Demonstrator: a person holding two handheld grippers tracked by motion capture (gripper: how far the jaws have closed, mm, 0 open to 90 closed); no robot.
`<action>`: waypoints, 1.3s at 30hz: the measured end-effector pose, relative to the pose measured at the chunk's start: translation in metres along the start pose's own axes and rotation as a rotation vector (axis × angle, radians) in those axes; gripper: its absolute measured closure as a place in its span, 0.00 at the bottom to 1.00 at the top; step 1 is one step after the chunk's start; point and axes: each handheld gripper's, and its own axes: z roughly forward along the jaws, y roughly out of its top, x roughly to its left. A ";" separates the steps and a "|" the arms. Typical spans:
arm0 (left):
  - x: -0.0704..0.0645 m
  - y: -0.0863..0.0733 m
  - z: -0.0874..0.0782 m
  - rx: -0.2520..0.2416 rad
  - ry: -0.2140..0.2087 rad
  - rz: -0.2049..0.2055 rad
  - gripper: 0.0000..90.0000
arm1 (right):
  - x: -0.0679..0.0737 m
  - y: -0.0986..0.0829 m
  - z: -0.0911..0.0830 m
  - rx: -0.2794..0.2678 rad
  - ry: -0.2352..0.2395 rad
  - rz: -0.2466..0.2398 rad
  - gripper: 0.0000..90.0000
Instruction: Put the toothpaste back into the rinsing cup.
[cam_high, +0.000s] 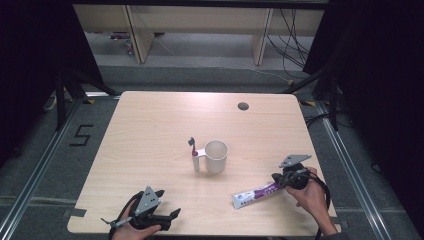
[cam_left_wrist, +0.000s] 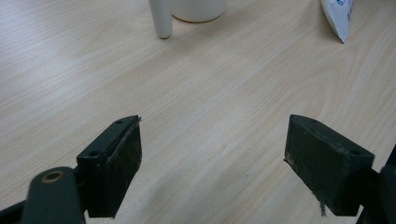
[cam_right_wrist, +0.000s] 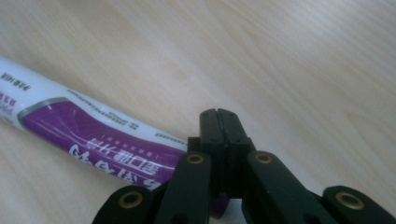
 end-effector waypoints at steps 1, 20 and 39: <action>0.000 0.000 0.000 0.002 -0.001 -0.002 0.20 | 0.001 -0.003 -0.002 -0.008 -0.004 0.009 1.00; 0.000 0.000 0.000 0.014 -0.004 0.023 0.20 | 0.028 -0.027 -0.035 -0.013 0.045 -0.065 0.81; 0.000 0.000 0.000 0.008 0.002 0.009 0.21 | 0.059 -0.010 -0.026 0.103 0.066 -0.319 0.50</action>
